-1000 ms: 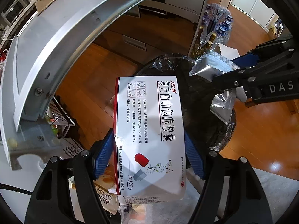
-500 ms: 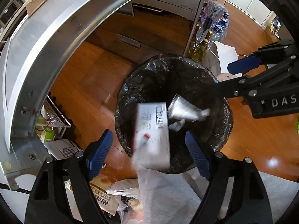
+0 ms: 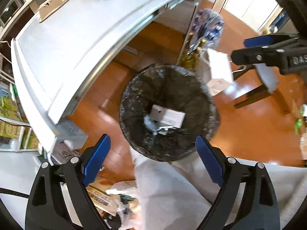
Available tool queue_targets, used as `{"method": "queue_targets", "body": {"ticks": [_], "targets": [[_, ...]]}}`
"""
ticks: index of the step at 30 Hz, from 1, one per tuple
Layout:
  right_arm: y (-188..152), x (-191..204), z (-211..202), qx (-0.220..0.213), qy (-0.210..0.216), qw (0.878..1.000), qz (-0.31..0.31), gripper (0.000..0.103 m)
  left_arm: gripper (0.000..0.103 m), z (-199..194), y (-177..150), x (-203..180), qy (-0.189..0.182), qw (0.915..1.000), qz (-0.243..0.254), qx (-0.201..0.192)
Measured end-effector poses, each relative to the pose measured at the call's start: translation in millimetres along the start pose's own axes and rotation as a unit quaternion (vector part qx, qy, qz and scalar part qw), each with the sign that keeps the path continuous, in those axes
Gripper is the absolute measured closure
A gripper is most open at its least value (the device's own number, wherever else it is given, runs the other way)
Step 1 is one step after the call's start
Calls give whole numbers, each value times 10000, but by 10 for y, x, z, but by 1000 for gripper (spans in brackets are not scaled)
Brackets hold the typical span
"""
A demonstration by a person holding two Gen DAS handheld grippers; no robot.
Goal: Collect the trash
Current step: 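Move both tools back over the table toward the receipt and green bag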
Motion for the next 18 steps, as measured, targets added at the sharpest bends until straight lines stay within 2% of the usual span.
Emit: {"method": "queue_targets", "body": {"ticks": [4,7,9,13,16,18], "targets": [[82,101,-311,-334,220,9992,31,16,12,-413,58,22,-434,9983,-165,-344],[186,206,-499,-576,305,9979,0,16,12,-803,176,105,-743,9932,-429,-787],[289,319,-660,-809,365,9960,-60,15,12,-997,266,179,-794,9897,-556,-1055],[552,521,-925,-1248,315,9914,-241,7,8,-1365,475,496,-360,9813,-845,-1690],[731,589,-1035,-1470,149,9886,-285,5,8,-1488,594,790,119,9764,-1014,-1904],[842,613,-1069,-1562,33,9874,-258,5,8,-1482,631,1002,351,9753,-1120,-1872]]}}
Point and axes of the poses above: each gripper's, at about its wrist camera, not at the fingertips, and z roughly the way its jaws point, x to its left, y to its top, the point moved 6 cm from there along z, roughly the way its jaws point, and after that the axes turned 5 degrees about x, right-handed, at the moved point
